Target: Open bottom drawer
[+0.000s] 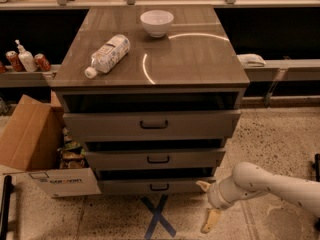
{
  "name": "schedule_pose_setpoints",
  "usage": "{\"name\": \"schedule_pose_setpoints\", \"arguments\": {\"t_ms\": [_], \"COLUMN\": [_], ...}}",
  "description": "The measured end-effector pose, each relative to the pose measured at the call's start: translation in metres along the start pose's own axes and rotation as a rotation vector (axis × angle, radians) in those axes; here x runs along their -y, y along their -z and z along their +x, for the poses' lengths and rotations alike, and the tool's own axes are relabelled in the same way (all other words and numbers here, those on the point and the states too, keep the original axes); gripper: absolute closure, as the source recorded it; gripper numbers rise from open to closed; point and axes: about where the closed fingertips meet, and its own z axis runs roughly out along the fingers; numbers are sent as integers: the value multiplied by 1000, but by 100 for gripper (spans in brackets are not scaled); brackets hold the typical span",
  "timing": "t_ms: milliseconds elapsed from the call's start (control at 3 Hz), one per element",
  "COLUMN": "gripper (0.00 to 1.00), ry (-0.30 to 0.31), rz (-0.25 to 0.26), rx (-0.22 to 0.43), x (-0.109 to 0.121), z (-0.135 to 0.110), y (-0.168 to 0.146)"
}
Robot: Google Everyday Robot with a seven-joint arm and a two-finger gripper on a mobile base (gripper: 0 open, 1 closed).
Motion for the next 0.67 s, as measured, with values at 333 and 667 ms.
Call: {"name": "schedule_pose_setpoints", "arguments": {"t_ms": [333, 667], "gripper": [0, 0], "ry": [46, 82], "rz": [6, 15], "rx": [-26, -28], "x": [24, 49], "z": [12, 23], "y": [-41, -77]}}
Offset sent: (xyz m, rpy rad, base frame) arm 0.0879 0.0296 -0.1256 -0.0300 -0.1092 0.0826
